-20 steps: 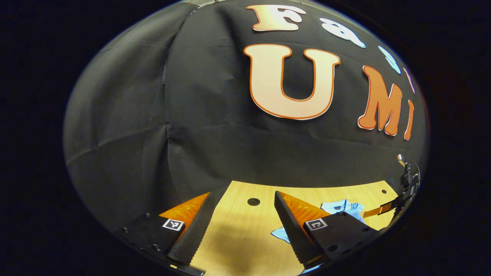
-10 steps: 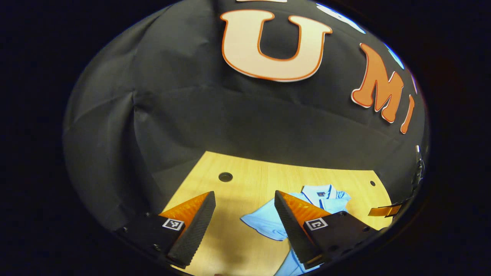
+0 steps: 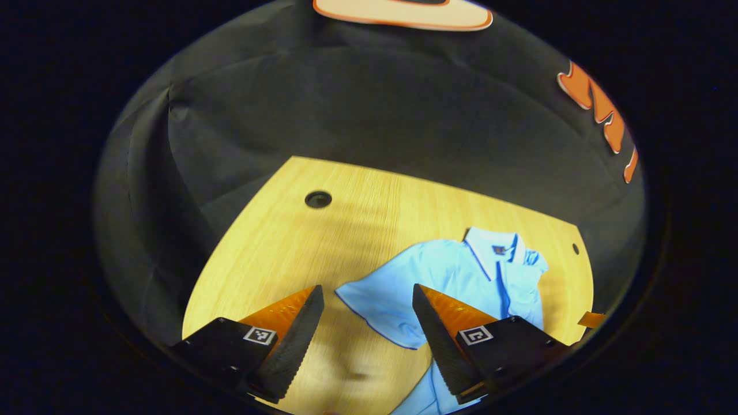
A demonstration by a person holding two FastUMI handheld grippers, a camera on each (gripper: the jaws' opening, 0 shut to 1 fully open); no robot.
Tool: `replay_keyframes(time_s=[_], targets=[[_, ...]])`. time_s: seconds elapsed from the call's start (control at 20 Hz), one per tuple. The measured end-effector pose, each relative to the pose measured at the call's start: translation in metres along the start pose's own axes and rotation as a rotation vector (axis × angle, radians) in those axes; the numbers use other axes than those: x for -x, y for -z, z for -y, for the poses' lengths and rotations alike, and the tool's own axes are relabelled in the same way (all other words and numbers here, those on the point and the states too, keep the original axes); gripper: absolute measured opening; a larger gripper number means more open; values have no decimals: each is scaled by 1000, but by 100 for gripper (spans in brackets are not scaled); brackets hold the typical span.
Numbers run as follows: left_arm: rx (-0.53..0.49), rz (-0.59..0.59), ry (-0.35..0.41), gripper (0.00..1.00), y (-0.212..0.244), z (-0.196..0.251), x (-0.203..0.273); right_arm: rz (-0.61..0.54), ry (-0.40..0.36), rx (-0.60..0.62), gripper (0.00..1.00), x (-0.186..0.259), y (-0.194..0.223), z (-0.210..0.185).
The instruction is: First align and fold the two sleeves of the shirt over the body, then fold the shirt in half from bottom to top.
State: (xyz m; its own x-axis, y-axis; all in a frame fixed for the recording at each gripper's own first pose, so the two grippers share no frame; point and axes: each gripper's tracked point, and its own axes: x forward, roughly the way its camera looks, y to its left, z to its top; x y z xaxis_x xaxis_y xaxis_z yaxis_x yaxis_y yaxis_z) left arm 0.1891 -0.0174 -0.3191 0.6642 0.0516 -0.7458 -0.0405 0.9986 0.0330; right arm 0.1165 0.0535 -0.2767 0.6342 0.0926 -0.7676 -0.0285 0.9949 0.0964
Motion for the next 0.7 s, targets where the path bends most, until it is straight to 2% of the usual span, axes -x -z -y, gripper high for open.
replay_keyframes(time_s=[0.2,0.4,0.7], targets=[[17,-105,-23,99,34,2,-39,-19,18,-22,99,-1,6,22],[52,-176,-44,100,56,0,-56,-46,29,-39,98,-4,13,38],[25,-201,-102,99,64,-4,-65,-65,18,-56,99,-6,17,41]])
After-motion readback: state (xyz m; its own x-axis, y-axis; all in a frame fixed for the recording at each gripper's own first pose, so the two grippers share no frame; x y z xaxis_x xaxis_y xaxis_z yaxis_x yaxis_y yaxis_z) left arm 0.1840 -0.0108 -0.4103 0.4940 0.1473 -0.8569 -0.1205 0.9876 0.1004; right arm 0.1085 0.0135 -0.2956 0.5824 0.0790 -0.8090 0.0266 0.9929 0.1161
